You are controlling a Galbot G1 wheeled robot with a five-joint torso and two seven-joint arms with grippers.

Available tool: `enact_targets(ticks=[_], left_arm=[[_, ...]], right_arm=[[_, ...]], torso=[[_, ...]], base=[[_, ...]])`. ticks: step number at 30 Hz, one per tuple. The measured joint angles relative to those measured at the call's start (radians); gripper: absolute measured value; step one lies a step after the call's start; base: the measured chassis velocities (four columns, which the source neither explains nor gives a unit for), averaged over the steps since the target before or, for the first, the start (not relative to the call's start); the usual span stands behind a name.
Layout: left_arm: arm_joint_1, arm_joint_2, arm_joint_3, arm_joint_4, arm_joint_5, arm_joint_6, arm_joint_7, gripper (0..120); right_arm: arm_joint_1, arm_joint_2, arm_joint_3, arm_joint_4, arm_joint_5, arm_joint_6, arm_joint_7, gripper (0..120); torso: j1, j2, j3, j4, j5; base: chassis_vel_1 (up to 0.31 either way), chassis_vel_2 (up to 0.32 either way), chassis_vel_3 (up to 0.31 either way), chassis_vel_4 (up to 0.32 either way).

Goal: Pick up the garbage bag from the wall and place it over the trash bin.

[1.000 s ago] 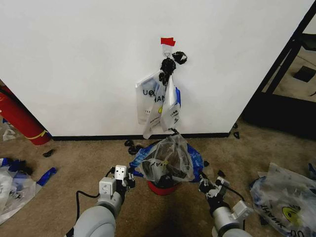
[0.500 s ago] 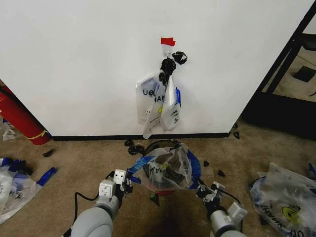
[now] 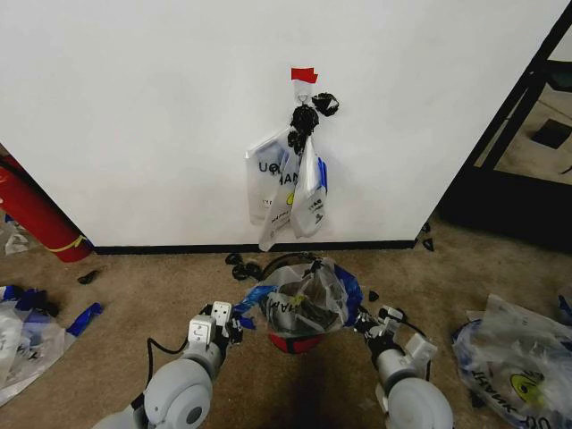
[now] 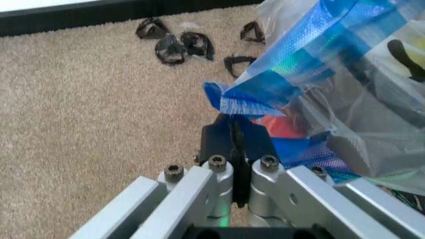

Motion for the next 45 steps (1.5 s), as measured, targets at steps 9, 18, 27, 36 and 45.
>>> enact_targets(ticks=[9,18,27,36,45], left_arm=[[-0.052,-0.006,0.027,0.055,-0.001,0.0,0.005,0],[-0.079,-0.01,0.051,0.085,-0.001,0.002,0.006,0],[-0.114,-0.017,0.081,0.121,-0.001,0.006,0.009,0],[-0.123,-0.01,0.082,0.137,0.037,-0.001,0.027,0],[-0.039,-0.009,0.06,0.117,0.097,-0.017,0.051,0]], right_arm=[[0.025,-0.017,0.018,-0.043,0.006,-0.013,-0.012,0],[0.056,-0.01,0.004,-0.08,0.001,-0.024,-0.028,0],[0.084,-0.009,-0.004,-0.125,-0.01,-0.046,-0.042,0],[0.092,-0.017,-0.005,-0.144,-0.042,-0.037,-0.064,0],[0.074,-0.025,-0.005,-0.138,-0.08,-0.016,-0.09,0]], torso=[[0.0,0.0,0.0,-0.0001,0.0],[0.0,0.0,0.0,0.0,0.0],[0.0,0.0,0.0,0.0,0.0],[0.0,0.0,0.0,-0.0001,0.0],[0.0,0.0,0.0,0.0,-0.0001]], base=[[0.0,0.0,0.0,0.0],[0.0,0.0,0.0,0.0],[0.0,0.0,0.0,0.0],[0.0,0.0,0.0,0.0],[0.0,0.0,0.0,0.0]])
